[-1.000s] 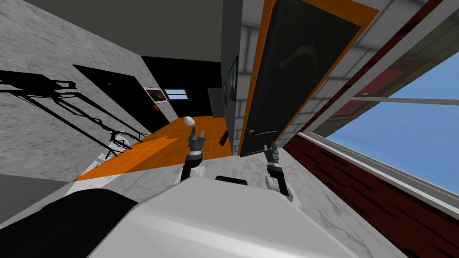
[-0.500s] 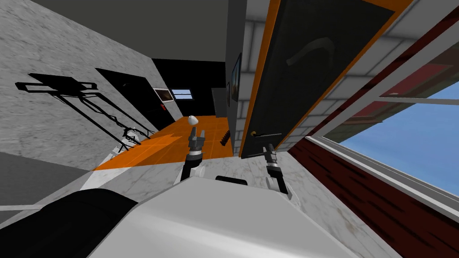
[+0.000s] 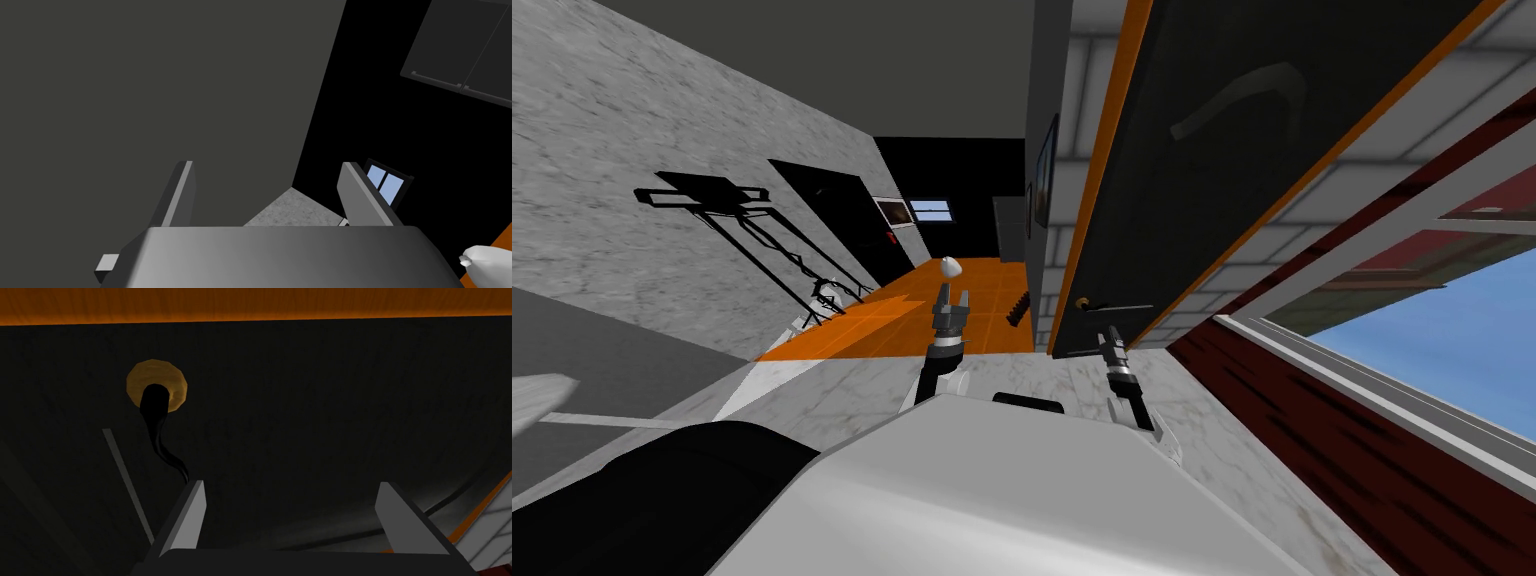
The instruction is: Pull the door open
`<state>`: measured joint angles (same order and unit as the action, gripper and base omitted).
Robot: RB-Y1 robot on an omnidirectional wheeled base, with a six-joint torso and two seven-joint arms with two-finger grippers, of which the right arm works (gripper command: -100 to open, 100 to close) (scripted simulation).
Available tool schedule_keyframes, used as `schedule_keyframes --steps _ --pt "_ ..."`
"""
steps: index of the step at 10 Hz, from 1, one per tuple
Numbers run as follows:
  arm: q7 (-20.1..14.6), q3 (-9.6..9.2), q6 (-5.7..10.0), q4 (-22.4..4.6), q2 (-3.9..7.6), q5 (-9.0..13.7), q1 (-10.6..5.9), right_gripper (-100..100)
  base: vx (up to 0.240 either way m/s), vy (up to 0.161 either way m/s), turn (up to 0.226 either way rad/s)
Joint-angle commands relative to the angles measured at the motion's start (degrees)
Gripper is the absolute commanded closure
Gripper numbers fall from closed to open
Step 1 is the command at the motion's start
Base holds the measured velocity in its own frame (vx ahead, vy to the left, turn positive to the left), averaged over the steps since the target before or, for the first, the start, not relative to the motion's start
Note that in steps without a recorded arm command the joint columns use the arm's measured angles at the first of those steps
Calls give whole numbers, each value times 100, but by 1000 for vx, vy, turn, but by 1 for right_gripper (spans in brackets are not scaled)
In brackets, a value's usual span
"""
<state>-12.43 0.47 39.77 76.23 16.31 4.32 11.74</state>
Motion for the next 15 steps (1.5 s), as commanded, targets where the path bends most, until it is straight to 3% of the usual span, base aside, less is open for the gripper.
schedule_keyframes --steps 1,8,9,15 --pt "-39 -14 6 -286 96 -3 -81 -100 52 -48 108" --pt "-169 -100 128 -1521 468 -37 -519 -100 58 -67 136" --pt "-169 -100 128 -1576 468 -37 -519 -100 51 -47 36" --pt "-262 -161 215 -2493 732 -62 -831 -100 56 -63 104"
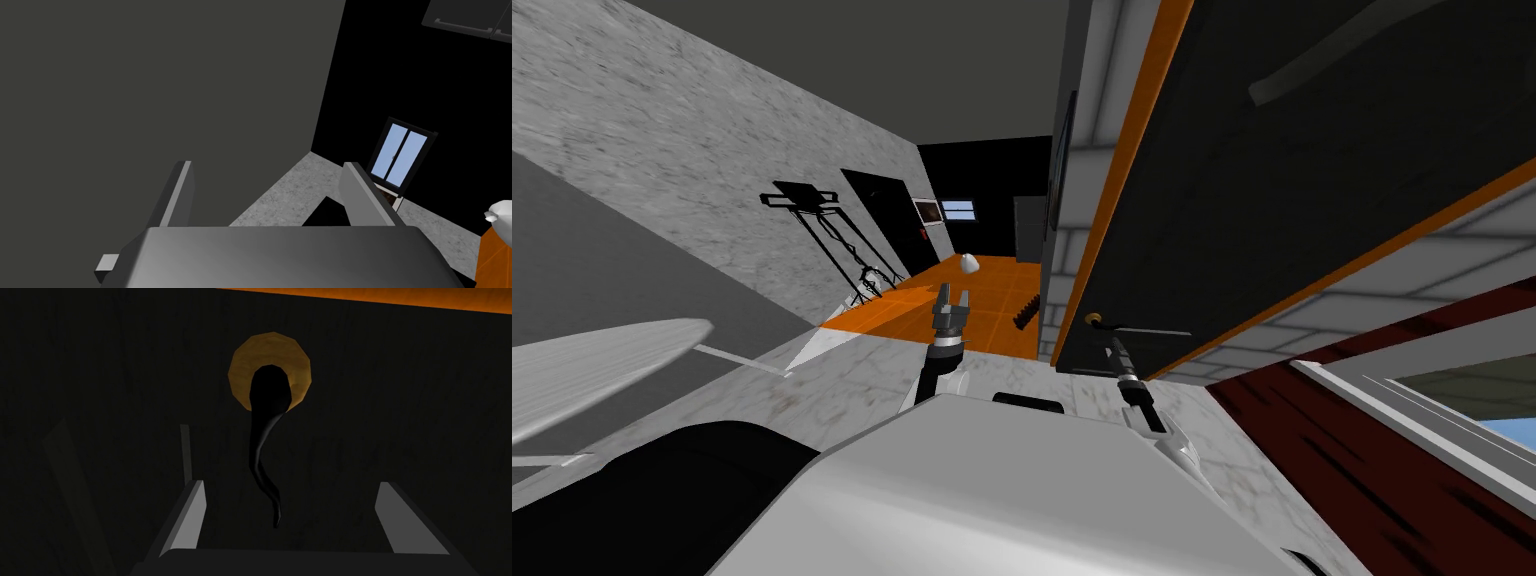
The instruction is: Pull the door open
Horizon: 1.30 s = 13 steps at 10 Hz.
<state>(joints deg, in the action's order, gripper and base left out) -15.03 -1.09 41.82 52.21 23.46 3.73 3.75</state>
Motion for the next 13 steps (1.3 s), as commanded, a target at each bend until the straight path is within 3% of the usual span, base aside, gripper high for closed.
schedule_keyframes --steps 1,6,7,8,13 --pt "0 0 0 0 0 0 0 -100 23 -39 20" --pt "-35 258 188 -388 96 134 -15 -100 182 -13 135" --pt "-25 230 152 -313 83 120 2 -100 99 9 17" --pt "-25 230 152 -313 83 120 2 100 -11 -3 -12" --pt "-25 230 152 -313 83 120 2 100 -19 -3 0"
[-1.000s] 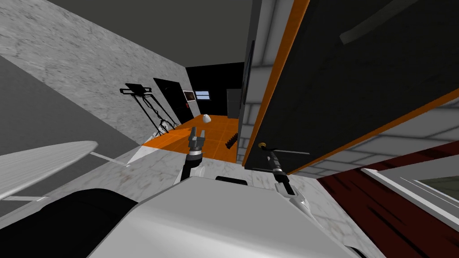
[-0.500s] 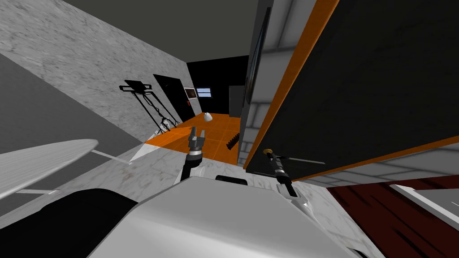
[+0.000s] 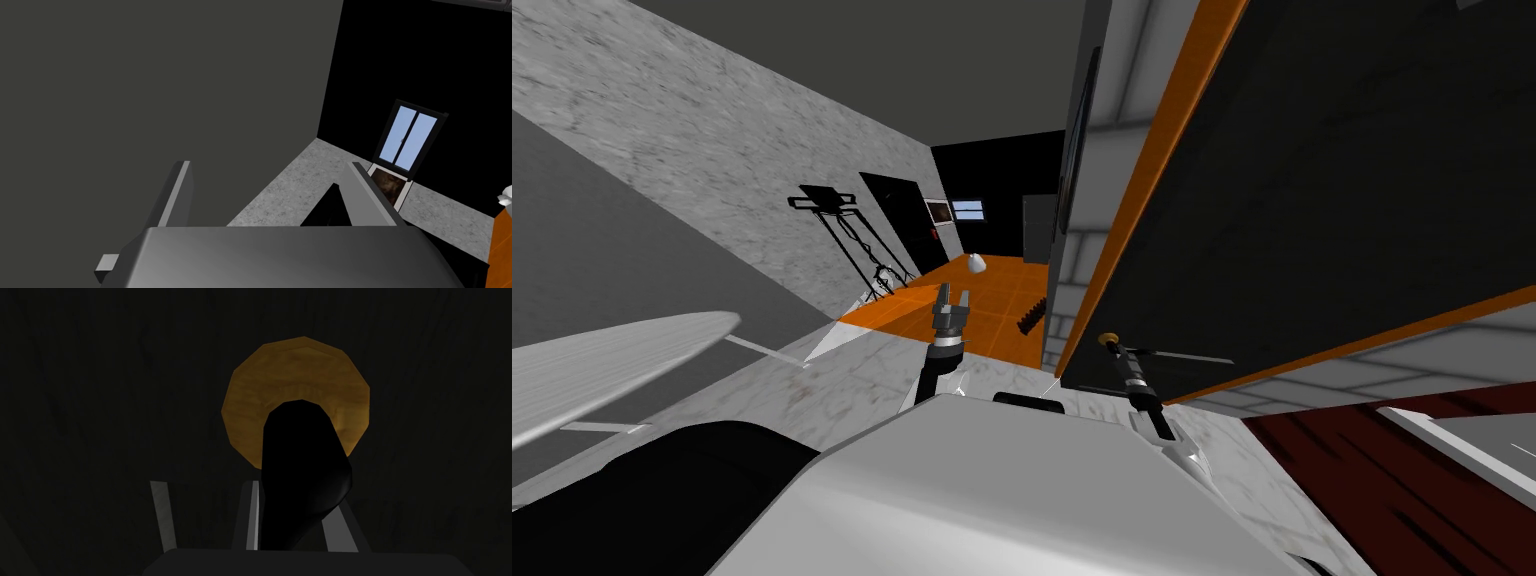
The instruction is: Pull the door open
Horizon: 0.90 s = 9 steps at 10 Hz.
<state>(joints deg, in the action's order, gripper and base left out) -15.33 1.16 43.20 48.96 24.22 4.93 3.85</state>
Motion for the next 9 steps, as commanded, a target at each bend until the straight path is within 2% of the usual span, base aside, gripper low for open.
schedule_keyframes --steps 1,2,6,9 --pt "-98 -57 143 -20 97 -15 87 100 -89 -50 189" --pt "-128 -75 188 -27 128 -20 114 100 -161 -102 172" --pt "-438 -256 643 -91 436 -68 389 100 -200 -98 200" --pt "-610 -357 897 -126 609 -95 542 100 -184 -73 164"
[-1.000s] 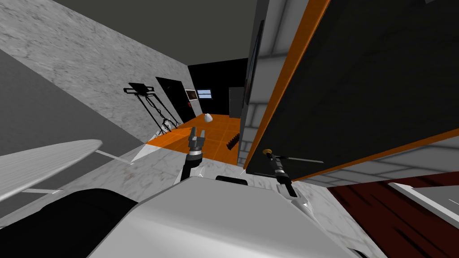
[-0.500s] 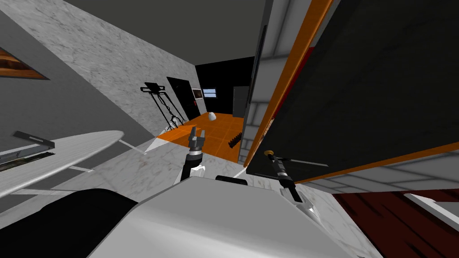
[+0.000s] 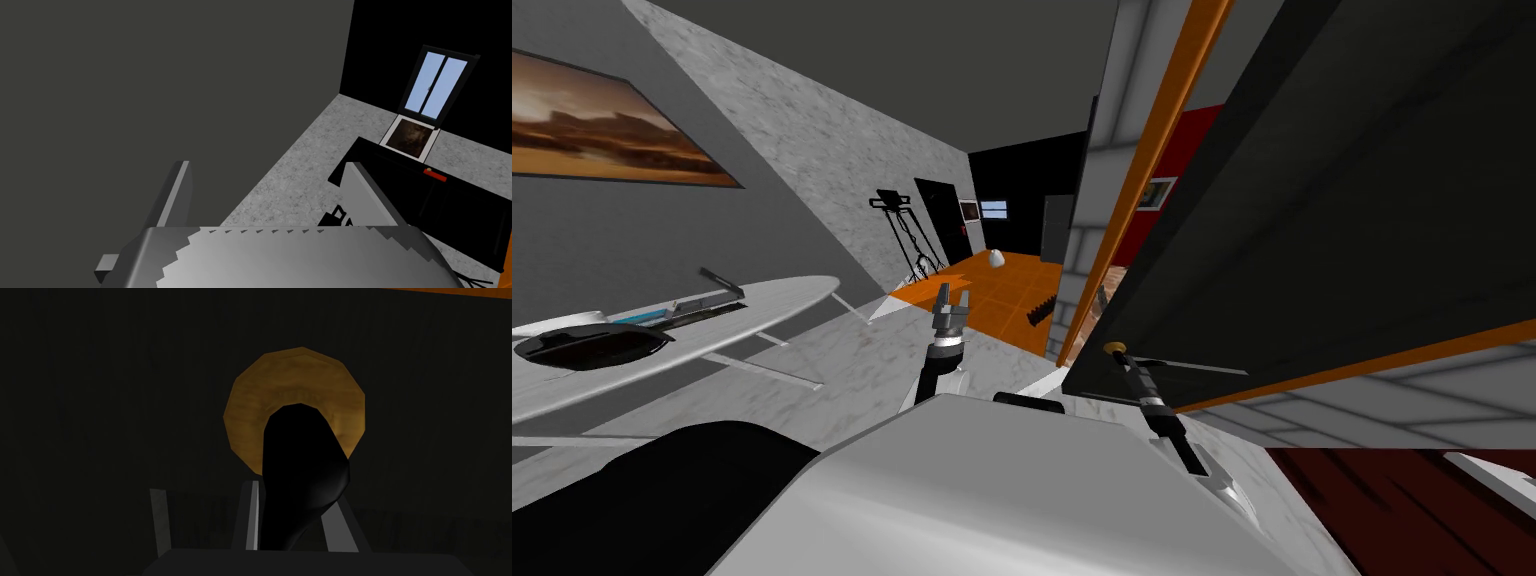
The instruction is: Pull the door open
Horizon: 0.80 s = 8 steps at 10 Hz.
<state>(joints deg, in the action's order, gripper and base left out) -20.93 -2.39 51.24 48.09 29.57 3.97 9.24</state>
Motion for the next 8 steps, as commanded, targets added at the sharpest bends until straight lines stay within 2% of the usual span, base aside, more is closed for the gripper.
schedule_keyframes --steps 1,2,3,5,8 --pt "-97 -30 162 -49 121 -7 45 100 -156 -51 135" --pt "-56 -37 114 -78 53 -11 13 100 -67 -16 25" --pt "-129 -78 295 -143 123 -18 90 100 -144 -41 195" --pt "-178 -103 427 -181 185 -20 150 100 -198 -83 159" --pt "-303 -165 766 -278 343 -25 304 100 -250 -103 209"
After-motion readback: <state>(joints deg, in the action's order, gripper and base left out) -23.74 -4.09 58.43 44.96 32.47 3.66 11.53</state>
